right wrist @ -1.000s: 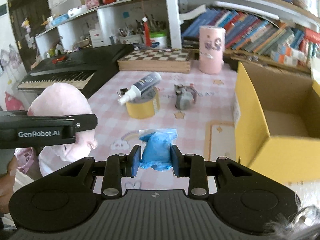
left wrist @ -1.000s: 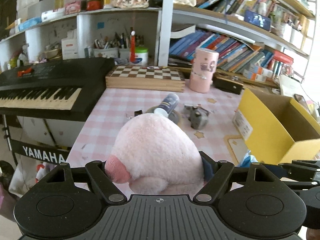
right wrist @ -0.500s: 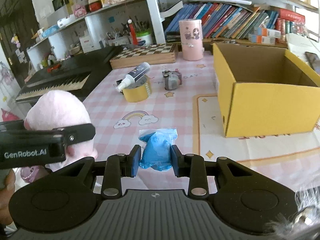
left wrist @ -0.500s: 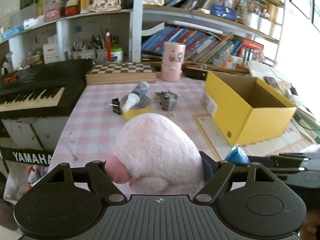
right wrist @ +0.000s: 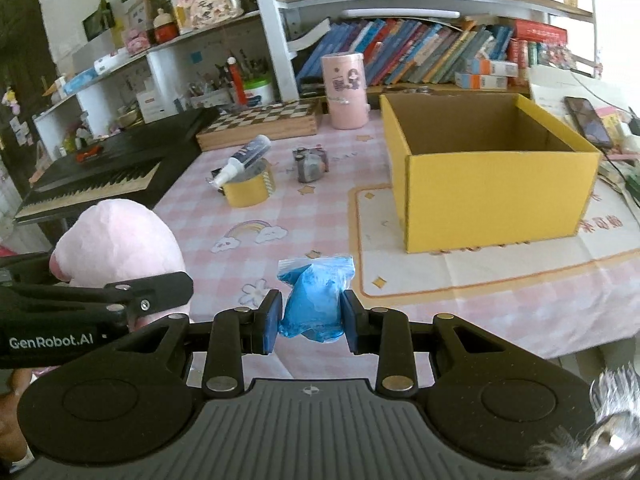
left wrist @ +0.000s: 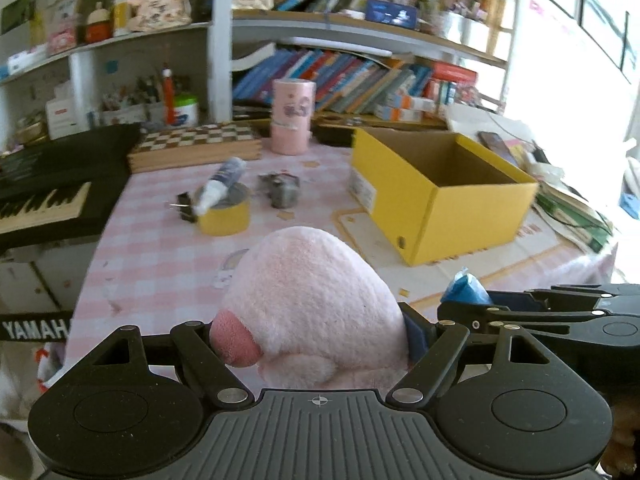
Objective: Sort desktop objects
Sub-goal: 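Carry the pig with the left tool and the blue toy with the right tool toward the yellow box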
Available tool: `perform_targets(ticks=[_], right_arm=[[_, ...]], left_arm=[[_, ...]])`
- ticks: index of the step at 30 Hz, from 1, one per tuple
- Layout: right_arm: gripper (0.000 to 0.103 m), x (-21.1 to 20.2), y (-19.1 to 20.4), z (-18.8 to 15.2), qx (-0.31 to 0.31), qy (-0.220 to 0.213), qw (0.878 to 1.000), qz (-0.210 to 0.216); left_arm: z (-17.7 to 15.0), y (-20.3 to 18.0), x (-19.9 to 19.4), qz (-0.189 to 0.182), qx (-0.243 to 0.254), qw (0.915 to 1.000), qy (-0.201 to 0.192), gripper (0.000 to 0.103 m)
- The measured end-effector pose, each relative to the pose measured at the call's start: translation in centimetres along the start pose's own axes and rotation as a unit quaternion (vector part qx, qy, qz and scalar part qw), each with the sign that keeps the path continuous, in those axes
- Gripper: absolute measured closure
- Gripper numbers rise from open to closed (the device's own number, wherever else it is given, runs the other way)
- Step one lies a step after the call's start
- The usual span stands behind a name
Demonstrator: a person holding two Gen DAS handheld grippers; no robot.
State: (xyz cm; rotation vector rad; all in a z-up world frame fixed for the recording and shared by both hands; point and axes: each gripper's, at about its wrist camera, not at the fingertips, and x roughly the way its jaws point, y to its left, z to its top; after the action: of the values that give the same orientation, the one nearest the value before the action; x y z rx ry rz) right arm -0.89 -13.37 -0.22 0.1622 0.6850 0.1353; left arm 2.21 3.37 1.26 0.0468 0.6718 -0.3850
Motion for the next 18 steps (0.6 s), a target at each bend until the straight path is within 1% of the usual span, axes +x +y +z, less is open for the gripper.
perform_targets(ticks=[10,18], right_arm=[[0.073,-2.5,-1.9,-1.9,0.035,0.012,0.998,-0.046],[0.073,-5.0,-3.6,-3.6,0.059,0.006,0.994,-0.089]], left_arm=[[-0.3,-3.0,0.4,-0.059,0.036,0.9976,0.007,0.022],[-0.2,-5.9,0.9,-0.107,0.069,0.9919,0.005,0.022]])
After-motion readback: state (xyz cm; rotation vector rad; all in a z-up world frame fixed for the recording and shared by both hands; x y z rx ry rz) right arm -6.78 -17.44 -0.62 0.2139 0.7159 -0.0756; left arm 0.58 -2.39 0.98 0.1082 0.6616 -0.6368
